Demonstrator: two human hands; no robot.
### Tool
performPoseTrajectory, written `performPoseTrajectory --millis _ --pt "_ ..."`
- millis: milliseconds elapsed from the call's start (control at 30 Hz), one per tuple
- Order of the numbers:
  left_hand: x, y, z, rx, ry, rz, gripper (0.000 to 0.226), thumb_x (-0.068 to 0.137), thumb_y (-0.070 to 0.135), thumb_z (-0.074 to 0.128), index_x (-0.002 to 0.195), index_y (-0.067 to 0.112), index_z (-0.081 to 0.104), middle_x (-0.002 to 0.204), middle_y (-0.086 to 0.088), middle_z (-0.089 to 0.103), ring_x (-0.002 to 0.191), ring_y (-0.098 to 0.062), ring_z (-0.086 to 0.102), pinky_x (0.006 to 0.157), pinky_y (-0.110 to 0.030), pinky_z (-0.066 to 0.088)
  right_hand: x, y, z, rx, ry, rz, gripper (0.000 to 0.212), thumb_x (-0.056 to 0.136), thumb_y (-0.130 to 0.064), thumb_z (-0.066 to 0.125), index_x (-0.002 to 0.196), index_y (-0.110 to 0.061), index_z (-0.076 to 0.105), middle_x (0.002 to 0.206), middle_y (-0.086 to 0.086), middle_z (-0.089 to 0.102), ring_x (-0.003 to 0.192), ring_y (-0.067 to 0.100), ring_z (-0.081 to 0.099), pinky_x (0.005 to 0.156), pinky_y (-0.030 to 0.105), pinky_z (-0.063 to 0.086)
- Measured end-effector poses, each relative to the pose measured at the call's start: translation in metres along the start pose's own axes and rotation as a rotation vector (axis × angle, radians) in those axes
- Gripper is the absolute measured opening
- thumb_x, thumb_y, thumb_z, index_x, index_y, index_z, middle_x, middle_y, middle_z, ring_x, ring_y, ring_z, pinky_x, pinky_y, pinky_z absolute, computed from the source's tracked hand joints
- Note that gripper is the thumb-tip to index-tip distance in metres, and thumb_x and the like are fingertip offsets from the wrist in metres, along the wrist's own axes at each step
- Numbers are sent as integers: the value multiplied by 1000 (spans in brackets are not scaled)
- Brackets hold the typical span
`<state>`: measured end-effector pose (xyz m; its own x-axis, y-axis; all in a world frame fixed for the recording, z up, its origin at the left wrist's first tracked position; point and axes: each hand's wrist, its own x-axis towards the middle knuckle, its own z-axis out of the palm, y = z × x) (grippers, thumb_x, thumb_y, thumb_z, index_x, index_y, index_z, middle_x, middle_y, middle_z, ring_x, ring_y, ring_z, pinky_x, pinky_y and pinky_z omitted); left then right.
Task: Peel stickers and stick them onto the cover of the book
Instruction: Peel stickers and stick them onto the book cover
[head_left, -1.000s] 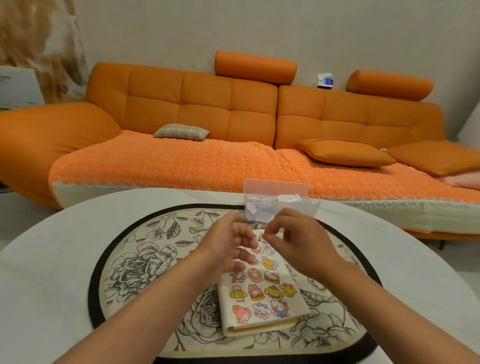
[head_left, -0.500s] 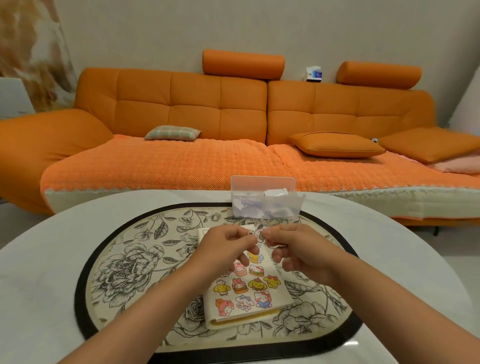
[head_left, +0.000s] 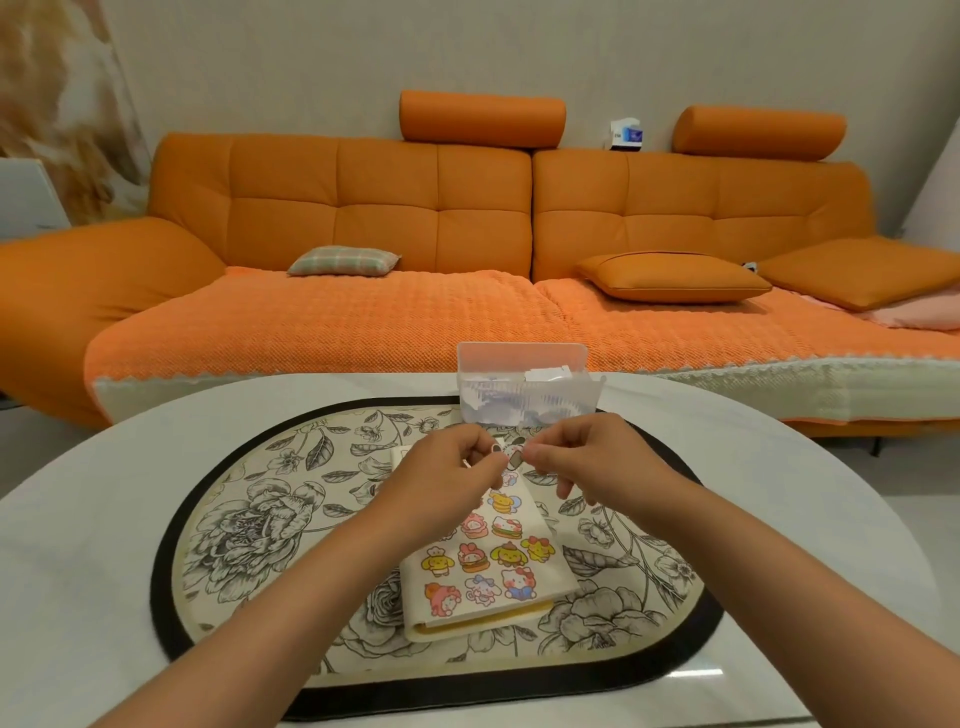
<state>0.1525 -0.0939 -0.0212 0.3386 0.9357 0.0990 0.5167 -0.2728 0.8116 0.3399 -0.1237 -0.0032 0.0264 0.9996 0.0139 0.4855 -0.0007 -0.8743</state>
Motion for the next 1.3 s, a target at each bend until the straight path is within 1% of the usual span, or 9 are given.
performPoseTrajectory --millis 233,367,467,600,767,867,967,1033,1300 --pt "-5 7 3 -174 -52 -77 17 97 24 62 89 12 72 77 9 75 53 -3 58 44 -20 40 -2 4 -3 73 -29 44 14 91 -27 73 89 -13 76 80 3 71 57 10 59 49 23 40" --pt "-10 11 0 -352 -271 -334 20 97 26 63 104 11 74 92 3 79 66 -10 64 54 -21 42 -7 11 -3 -65 -69 88 17 93 -27 70 87 -12 75 75 -1 68 54 9 58 47 22 39" --pt "-11 11 -1 -303 -408 -480 29 98 33 60 111 10 71 96 0 79 68 -11 63 56 -21 38 -14 16 -1 -146 -158 140 20 94 -28 68 90 -9 73 73 -1 66 54 9 60 47 22 40" --pt "-10 14 5 -241 -406 -503 30 100 33 56 108 7 70 92 -4 79 61 -12 61 50 -19 37 -22 22 0 -143 -164 174 20 95 -28 66 91 -9 73 79 2 65 60 15 62 45 22 41" --pt "-8 3 11 124 -163 -241 24 98 31 56 116 20 67 80 13 76 64 -12 66 58 -23 46 -27 25 -11 -141 -141 216 18 95 -29 66 93 -12 73 84 3 64 56 12 61 46 23 42" --pt "-12 -9 16 338 -98 0 29 97 36 58 126 37 63 105 18 68 97 -9 65 77 -27 51 -33 27 -12 -149 -259 281 17 93 -30 68 92 -14 74 81 2 64 53 11 58 46 22 41" --pt "-13 -21 27 555 -139 180 33 98 42 56 131 39 61 129 17 55 127 -9 41 106 -35 38 -37 31 -6 -165 -305 327 23 93 -33 69 88 -11 74 68 -2 66 48 12 56 49 22 41" --pt "-13 -26 32 587 -156 219 33 99 42 53 131 38 61 128 16 54 125 -10 38 107 -34 34 -38 35 -4 -175 -283 341 27 92 -34 70 80 -10 71 58 -3 63 46 12 55 53 24 41" --pt "-11 -32 38 626 -138 266 29 101 40 48 125 38 63 123 14 53 118 -12 39 100 -31 32 -41 43 5 -219 -219 329 31 91 -34 71 72 -10 67 60 5 62 42 13 50 50 22 46"
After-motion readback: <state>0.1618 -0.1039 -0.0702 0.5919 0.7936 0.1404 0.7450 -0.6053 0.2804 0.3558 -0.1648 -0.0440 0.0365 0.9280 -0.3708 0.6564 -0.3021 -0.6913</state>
